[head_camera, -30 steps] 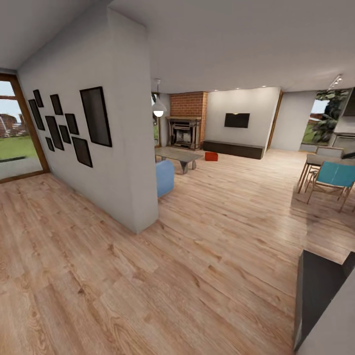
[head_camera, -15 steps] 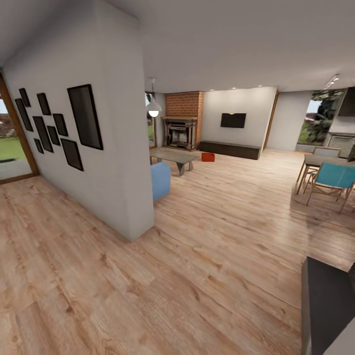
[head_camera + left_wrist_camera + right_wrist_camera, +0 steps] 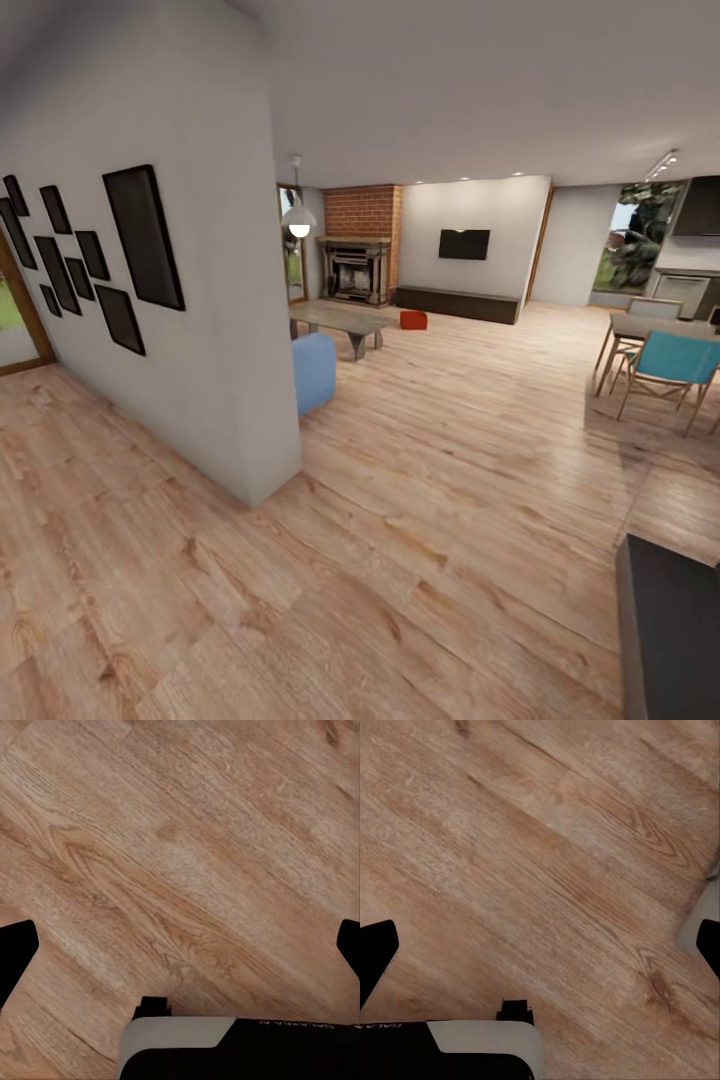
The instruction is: Move the two storage containers from the living room to the garage. In the garage, place one container on the floor and stack the other container on top of it (either order is fine).
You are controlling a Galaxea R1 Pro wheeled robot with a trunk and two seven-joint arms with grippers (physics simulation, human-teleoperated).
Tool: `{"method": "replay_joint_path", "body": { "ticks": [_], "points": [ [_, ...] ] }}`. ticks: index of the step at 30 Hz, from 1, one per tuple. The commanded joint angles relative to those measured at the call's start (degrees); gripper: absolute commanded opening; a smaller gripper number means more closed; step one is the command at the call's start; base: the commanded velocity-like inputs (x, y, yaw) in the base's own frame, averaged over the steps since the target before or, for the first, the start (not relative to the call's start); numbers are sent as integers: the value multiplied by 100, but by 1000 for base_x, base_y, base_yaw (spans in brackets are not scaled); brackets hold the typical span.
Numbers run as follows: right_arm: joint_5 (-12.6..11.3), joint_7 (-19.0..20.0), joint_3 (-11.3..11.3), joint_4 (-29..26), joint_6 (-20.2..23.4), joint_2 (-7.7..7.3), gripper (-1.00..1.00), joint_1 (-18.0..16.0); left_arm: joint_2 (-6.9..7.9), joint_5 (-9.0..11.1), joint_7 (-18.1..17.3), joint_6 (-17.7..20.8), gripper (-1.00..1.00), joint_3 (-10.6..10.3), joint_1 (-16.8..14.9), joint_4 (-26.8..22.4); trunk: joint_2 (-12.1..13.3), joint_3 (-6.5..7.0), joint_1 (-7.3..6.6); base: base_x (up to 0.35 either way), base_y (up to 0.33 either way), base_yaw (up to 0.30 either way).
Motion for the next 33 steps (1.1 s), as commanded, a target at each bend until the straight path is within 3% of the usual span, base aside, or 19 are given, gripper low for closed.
{"method": "replay_joint_path", "body": {
  "ticks": [1, 17, 33],
  "points": [
    [-46, -1, 46, 25, -40, 2, 100, -9, -1, 25, 4, -41, 100, 7, -9, 26, -6, -5, 6, 328, 0, -1],
    [-46, -1, 46, 25, -40, 2, 100, -9, -1, 24, 4, -41, 100, 7, -9, 26, -6, -5, 6, 329, 0, -3],
    [-46, -1, 46, 25, -40, 1, 100, -9, -1, 27, 4, -41, 100, 7, -9, 26, -6, -5, 6, 329, 0, -127]
  ]
}}
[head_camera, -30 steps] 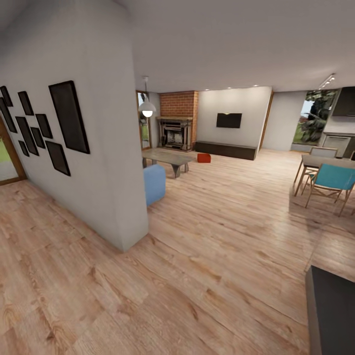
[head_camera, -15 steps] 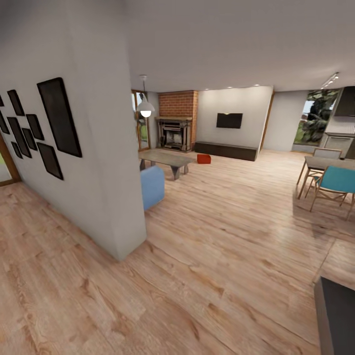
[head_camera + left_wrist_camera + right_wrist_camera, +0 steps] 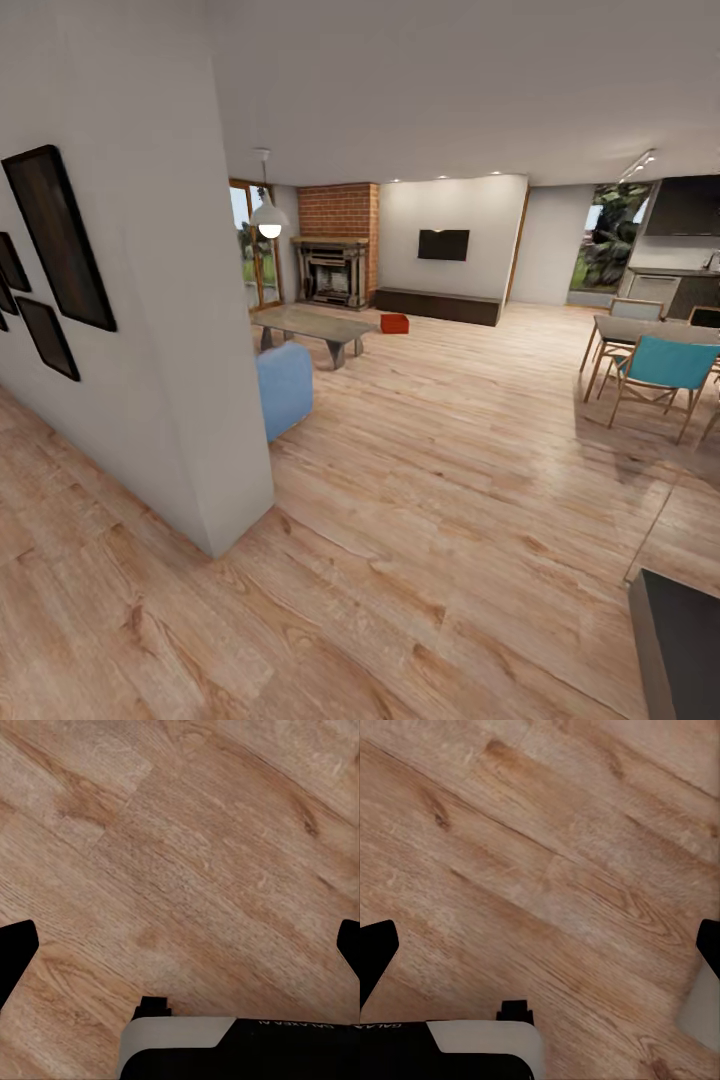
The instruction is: Move the two storage containers from the living room to the garage. In the garage, place one container on the floor and stack the other container on top of it (either order is fine).
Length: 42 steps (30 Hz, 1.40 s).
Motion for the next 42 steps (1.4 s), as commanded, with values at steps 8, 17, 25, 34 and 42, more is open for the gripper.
{"method": "replay_joint_path", "body": {
  "ticks": [8, 17, 25, 34, 42],
  "points": [
    [-47, -1, 46, 25, -40, 2, 100, -9, -1, 22, 4, -41, 100, 7, -9, 25, -6, -5, 6, 328, 0, -224],
    [-47, -1, 46, 25, -40, 2, 100, -9, -1, 22, 4, -41, 100, 7, -9, 25, -6, -5, 6, 329, 0, -238],
    [-47, -1, 46, 25, -40, 1, 100, -9, -1, 22, 4, -41, 100, 7, -9, 25, -6, -5, 6, 329, 0, -19],
    [-47, -1, 46, 25, -40, 2, 100, -9, -1, 22, 4, -41, 100, 7, -9, 25, -6, -5, 6, 329, 0, 0],
    [-47, -1, 46, 25, -40, 2, 100, -9, -1, 23, 4, -41, 100, 7, -8, 25, -6, -5, 6, 329, 0, 0]
  ]
}}
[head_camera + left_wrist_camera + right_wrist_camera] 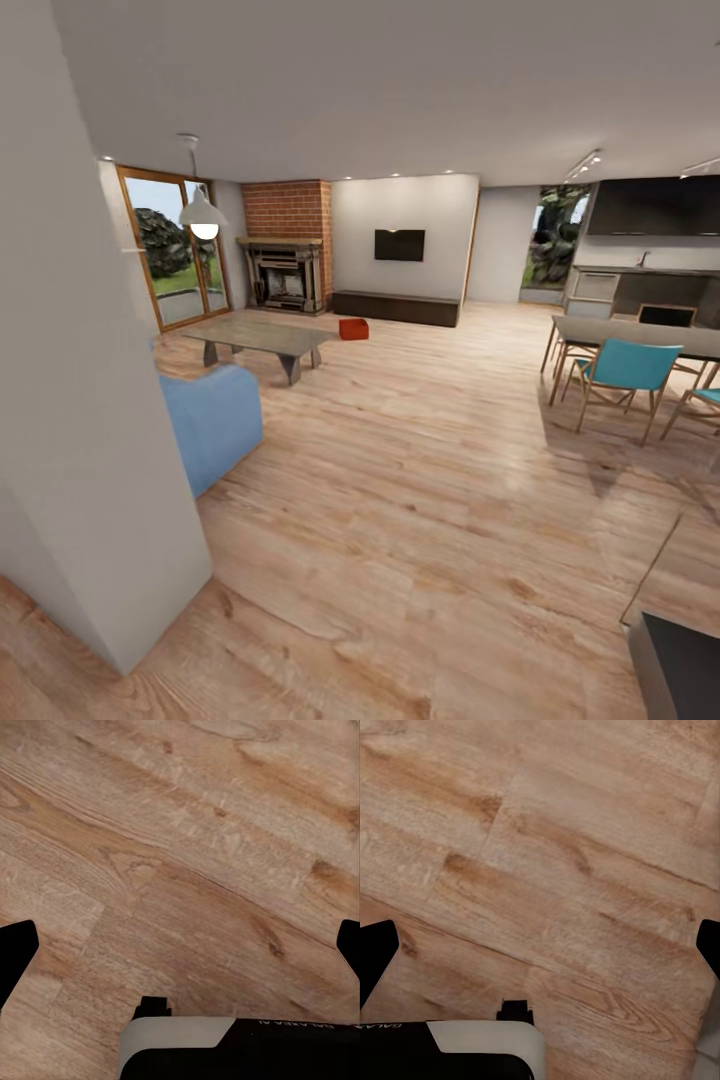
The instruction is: Move the two storage containers from the living room to the garage. In the garage, place one container on the floor and stack the other container on top of it (either order is fine).
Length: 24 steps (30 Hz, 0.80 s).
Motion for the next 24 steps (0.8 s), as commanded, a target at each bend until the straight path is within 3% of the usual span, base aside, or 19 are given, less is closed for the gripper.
{"method": "replay_joint_path", "body": {
  "ticks": [1, 8, 15, 24],
  "points": [
    [-46, -1, 46, 25, -40, 2, 100, -9, -1, 25, 4, -41, 100, 7, -10, 26, -6, -5, 6, 329, 0, 0],
    [-46, -1, 46, 25, -40, 2, 100, -9, -1, 25, 6, -41, 100, 7, -10, 26, -6, -5, 6, 329, 0, -17],
    [-46, -1, 46, 25, -40, 2, 100, -9, -1, 26, 6, -41, 100, 7, -10, 26, -6, -5, 6, 329, 0, -210],
    [-46, -1, 46, 25, -40, 0, 100, -9, -8, 26, 6, -41, 100, 7, -9, 26, -6, -5, 6, 329, 0, -21]
  ]
}}
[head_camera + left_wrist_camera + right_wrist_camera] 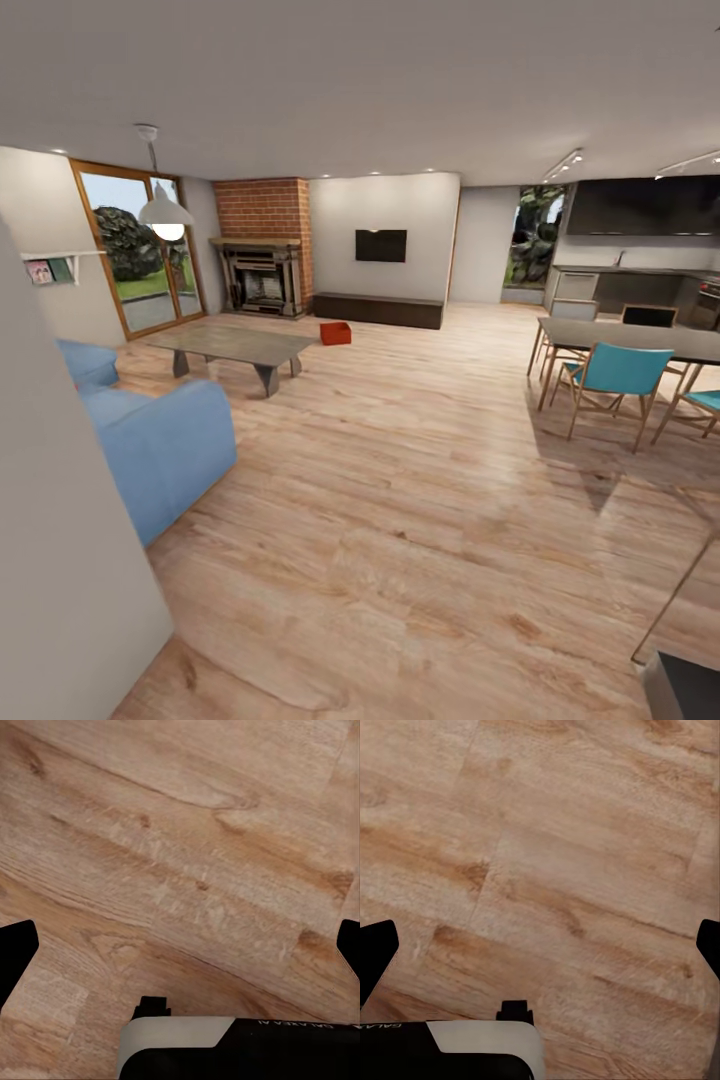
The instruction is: Move the two storage containers from the living room to the garage. In the garage, place one container on the floor and stack the other container on top of it (either order is fine).
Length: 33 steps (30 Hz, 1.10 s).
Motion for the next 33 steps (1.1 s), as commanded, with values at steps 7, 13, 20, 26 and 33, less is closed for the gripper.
{"method": "replay_joint_path", "body": {
  "ticks": [7, 13, 20, 26, 33],
  "points": [
    [-47, -1, 46, 25, -40, 3, 100, -9, -3, 24, 5, -41, 100, 7, -11, 26, -7, -5, 6, 329, 0, 0],
    [-47, -1, 46, 25, -40, 3, 100, -9, -3, 23, 6, -41, 100, 7, -11, 26, -7, -5, 6, 329, 0, 0],
    [-47, -1, 46, 25, -40, 2, 100, -9, -3, 25, 5, -41, 100, 7, -10, 26, -7, -5, 6, 329, 0, 110],
    [-47, -1, 46, 25, -40, 3, 100, -9, -3, 24, 9, -41, 100, 7, -10, 26, -7, -5, 6, 329, 0, 102],
    [-47, -1, 46, 25, -40, 3, 100, -9, -3, 23, 8, -41, 100, 7, -11, 26, -7, -5, 6, 329, 0, 3]
  ]
}}
